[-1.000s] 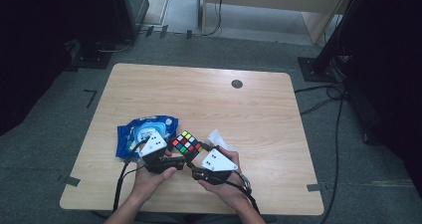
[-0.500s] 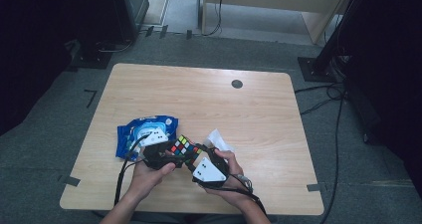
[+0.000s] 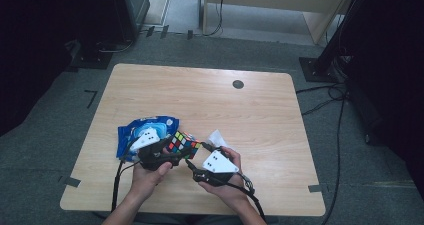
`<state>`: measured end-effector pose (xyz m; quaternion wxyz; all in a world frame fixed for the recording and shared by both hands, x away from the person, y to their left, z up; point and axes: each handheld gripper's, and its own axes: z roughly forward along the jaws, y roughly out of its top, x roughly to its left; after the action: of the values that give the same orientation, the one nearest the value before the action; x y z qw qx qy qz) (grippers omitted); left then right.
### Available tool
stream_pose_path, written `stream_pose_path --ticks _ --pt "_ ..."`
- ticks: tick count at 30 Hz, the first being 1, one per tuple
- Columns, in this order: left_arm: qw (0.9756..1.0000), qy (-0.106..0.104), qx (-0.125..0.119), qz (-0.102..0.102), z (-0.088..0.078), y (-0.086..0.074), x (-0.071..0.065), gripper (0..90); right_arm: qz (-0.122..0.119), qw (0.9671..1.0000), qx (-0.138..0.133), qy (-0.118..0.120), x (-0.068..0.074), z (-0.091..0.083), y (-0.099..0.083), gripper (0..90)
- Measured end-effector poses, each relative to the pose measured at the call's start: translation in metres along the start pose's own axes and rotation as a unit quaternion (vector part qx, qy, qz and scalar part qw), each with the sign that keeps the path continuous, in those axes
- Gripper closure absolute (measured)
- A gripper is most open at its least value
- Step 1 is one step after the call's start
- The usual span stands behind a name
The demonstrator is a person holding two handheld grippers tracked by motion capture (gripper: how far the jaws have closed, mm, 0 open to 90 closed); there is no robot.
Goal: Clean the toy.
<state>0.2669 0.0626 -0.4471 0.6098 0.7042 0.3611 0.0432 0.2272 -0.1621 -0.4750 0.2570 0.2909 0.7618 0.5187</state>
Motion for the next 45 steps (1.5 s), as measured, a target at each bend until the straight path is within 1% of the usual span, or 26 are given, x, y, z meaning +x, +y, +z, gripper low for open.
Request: stream_pose_path --ticks 1,2,4,6,8,10,12,13,16,18,19,22,24,26,27,28,31,32,34,36,37,38,41,42,44,45 --pt "0.9999 0.001 -0.011 -0.004 -0.001 -0.001 0.001 34.3 0.047 0.9988 -0.005 0.017 -0.001 0.0 -0.001 29.0" --pt "0.9998 0.003 -0.018 -0.004 -0.002 -0.002 0.001 34.4 0.079 0.9964 -0.008 0.029 -0.001 0.001 -0.001 29.5" --pt "0.9995 0.006 -0.032 -0.003 -0.004 -0.003 0.002 34.4 0.115 0.9922 -0.013 0.047 0.001 0.002 0.0 31.5" --pt "0.9994 -0.001 -0.033 -0.009 -0.003 -0.004 0.003 34.4 0.122 0.9912 -0.022 0.047 0.005 0.002 0.003 32.3" --pt "0.9995 -0.001 -0.031 -0.005 -0.002 -0.005 0.002 34.3 0.124 0.9907 -0.029 0.048 0.007 0.001 0.007 32.0" --pt "0.9997 -0.004 -0.023 -0.001 0.0 -0.007 0.0 34.3 0.119 0.9913 -0.035 0.045 0.007 0.0 0.009 31.7" --pt "0.9998 -0.003 -0.017 0.003 0.002 -0.008 -0.002 34.2 0.104 0.9928 -0.037 0.045 0.006 -0.001 0.01 31.0" --pt "0.9998 -0.003 -0.017 0.005 0.003 -0.008 -0.002 34.2 0.091 0.9946 -0.035 0.035 0.007 -0.002 0.01 31.1" --pt "0.9999 -0.001 -0.014 0.006 0.003 -0.007 -0.003 34.2 0.074 0.9962 -0.036 0.028 0.007 -0.003 0.009 32.1" --pt "0.9999 -0.007 -0.01 0.002 0.003 -0.005 -0.002 34.1 0.056 0.9976 -0.036 0.019 0.008 -0.004 0.01 32.1" --pt "0.9999 -0.01 -0.006 0.004 0.002 -0.004 -0.002 34.1 0.046 0.9981 -0.037 0.016 0.008 -0.005 0.01 32.7" --pt "0.9998 -0.015 0.008 0.009 0.002 -0.002 -0.003 34.0 0.003 0.9994 -0.036 0.002 0.009 -0.006 0.01 33.2" --pt "0.9994 -0.018 0.023 0.016 0.003 0.0 -0.003 33.8 -0.028 0.999 -0.034 -0.007 0.009 -0.008 0.01 33.3" --pt "0.9989 -0.02 0.035 0.022 0.004 0.0 -0.004 33.5 -0.062 0.9974 -0.031 -0.018 0.01 -0.009 0.01 34.2" --pt "0.9988 -0.019 0.037 0.025 0.004 0.0 -0.004 33.3 -0.075 0.9965 -0.031 -0.021 0.011 -0.01 0.01 34.8" --pt "0.9987 -0.019 0.039 0.027 0.004 0.0 -0.005 33.2 -0.081 0.996 -0.03 -0.02 0.011 -0.01 0.01 35.5" --pt "0.9985 -0.017 0.043 0.028 0.005 0.001 -0.005 33.3 -0.113 0.9927 -0.033 -0.026 0.012 -0.012 0.009 38.4" --pt "0.9985 -0.018 0.044 0.028 0.005 0.001 -0.005 33.5 -0.118 0.9922 -0.033 -0.025 0.012 -0.012 0.009 38.5" --pt "0.9984 -0.01 0.039 0.039 0.004 0.0 -0.006 33.9 -0.122 0.9917 -0.031 -0.024 0.012 -0.012 0.009 38.5" --pt "0.9979 0.002 0.034 0.056 0.002 0.001 -0.008 34.1 -0.12 0.9921 -0.033 -0.018 0.012 -0.012 0.009 38.6" --pt "0.9978 0.009 0.027 0.059 0.001 0.001 -0.008 34.2 -0.117 0.9924 -0.035 -0.014 0.011 -0.013 0.009 38.6" --pt "0.9981 0.015 0.018 0.057 -0.002 0.001 -0.007 34.2 -0.114 0.9928 -0.036 -0.01 0.01 -0.014 0.01 38.2" --pt "0.9987 0.029 -0.002 0.041 -0.011 0.005 0.004 34.2 -0.091 0.9952 -0.036 0.004 -0.001 -0.019 0.009 38.5" --pt "0.9987 0.034 -0.006 0.039 -0.013 0.006 0.007 34.2 -0.084 0.9959 -0.033 0.0 -0.007 -0.02 0.007 40.4" --pt "0.9982 0.044 -0.013 0.038 -0.018 0.006 0.013 34.2 -0.055 0.9981 -0.026 -0.004 -0.021 -0.022 0.003 47.7" --pt "0.998 0.047 -0.015 0.04 -0.02 0.006 0.015 34.2 -0.012 0.9998 -0.016 -0.006 -0.034 -0.021 -0.001 50.8"
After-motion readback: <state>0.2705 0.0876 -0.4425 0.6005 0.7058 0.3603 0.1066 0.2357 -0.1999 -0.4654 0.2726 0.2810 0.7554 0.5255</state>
